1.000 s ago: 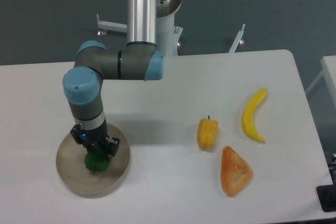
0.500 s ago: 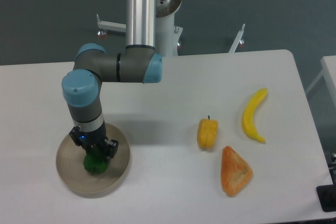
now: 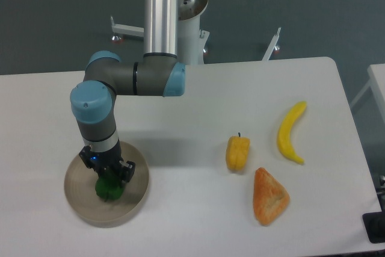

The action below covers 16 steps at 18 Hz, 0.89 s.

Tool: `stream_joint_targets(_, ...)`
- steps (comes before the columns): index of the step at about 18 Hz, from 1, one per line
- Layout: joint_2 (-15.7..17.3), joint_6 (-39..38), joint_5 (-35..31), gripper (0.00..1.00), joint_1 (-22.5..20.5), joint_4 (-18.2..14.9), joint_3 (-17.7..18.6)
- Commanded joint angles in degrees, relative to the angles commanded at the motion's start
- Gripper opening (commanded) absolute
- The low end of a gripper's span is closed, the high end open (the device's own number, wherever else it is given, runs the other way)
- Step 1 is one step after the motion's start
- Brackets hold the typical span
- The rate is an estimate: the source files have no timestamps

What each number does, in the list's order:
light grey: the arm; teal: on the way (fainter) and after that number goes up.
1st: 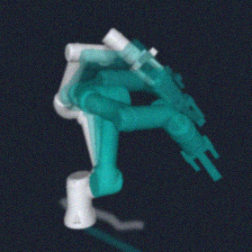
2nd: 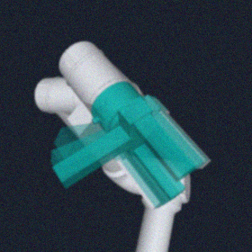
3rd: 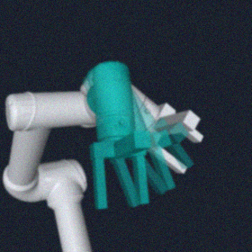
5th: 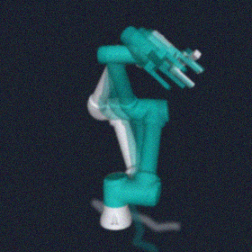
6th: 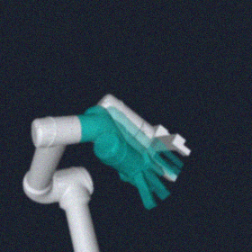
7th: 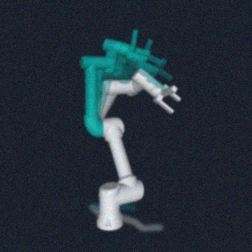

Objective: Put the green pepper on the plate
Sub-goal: 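Open the gripper to release the pepper and raise it slightly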

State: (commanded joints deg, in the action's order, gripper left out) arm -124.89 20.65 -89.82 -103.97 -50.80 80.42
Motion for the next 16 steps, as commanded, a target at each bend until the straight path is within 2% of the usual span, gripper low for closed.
stream_joint_targets(3,0.26,0.00,0.00,0.94,-0.09,0.00,0.17)
stream_joint_targets(11,3.25,1.23,0.09,1.00,-0.35,-0.70,-0.09)
stream_joint_targets(16,5.45,8.77,-0.09,1.00,-4.47,-2.28,-0.26)
